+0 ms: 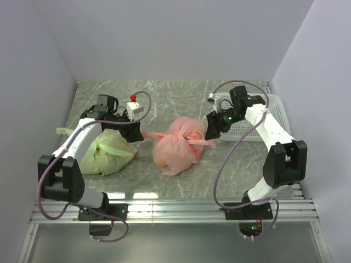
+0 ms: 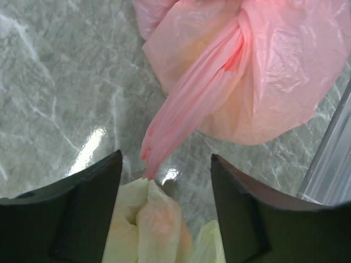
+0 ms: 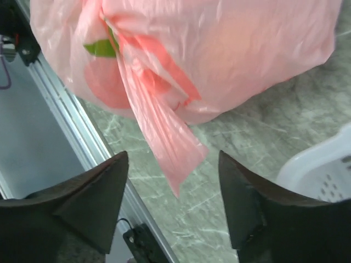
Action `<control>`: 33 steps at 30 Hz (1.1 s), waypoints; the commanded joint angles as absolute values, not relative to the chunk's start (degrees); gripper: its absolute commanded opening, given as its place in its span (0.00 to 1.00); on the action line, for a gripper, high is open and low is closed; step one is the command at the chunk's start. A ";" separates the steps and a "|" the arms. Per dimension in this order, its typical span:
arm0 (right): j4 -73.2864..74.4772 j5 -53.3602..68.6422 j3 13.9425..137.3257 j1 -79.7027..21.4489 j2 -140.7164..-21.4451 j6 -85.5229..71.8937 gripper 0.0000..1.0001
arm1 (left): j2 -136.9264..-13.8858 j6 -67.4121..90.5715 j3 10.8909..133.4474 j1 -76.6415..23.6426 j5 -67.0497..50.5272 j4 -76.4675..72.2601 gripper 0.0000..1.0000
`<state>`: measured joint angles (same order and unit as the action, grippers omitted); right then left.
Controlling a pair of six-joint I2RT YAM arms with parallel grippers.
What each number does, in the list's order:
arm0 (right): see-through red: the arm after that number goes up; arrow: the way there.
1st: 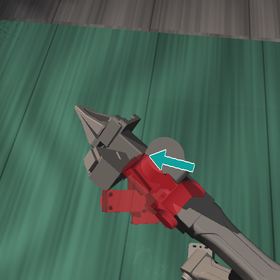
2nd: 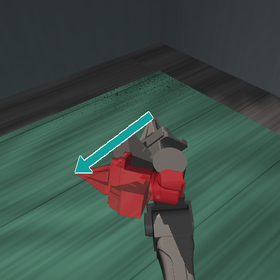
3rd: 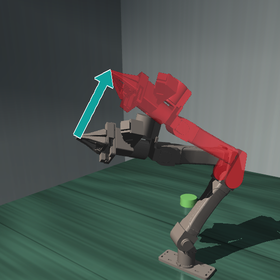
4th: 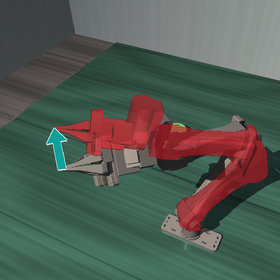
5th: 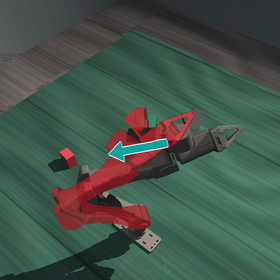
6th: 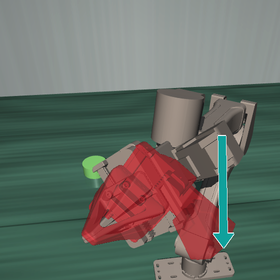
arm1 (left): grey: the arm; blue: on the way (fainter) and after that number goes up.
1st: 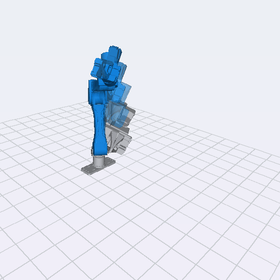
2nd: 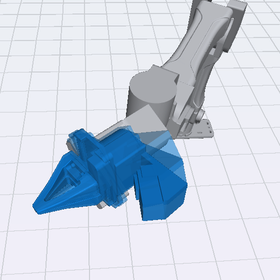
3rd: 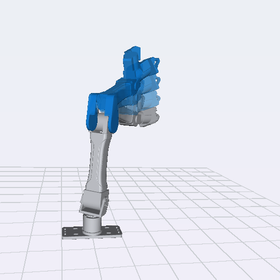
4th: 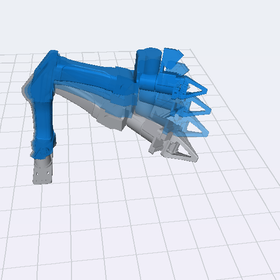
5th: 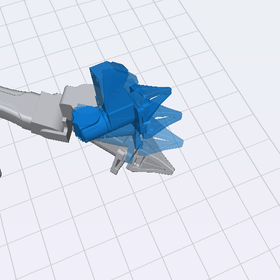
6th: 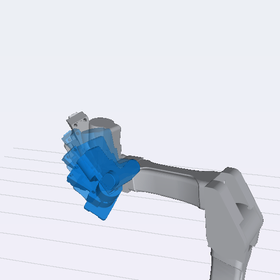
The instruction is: Place the fake fruits into the plastic bag and tie a complex knot
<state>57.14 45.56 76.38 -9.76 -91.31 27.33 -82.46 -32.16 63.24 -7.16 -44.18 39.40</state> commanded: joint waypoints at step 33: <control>48.17 23.29 71.64 -17.77 -93.17 26.30 0.00 | -95.10 -38.87 69.17 -16.97 -32.34 32.52 0.01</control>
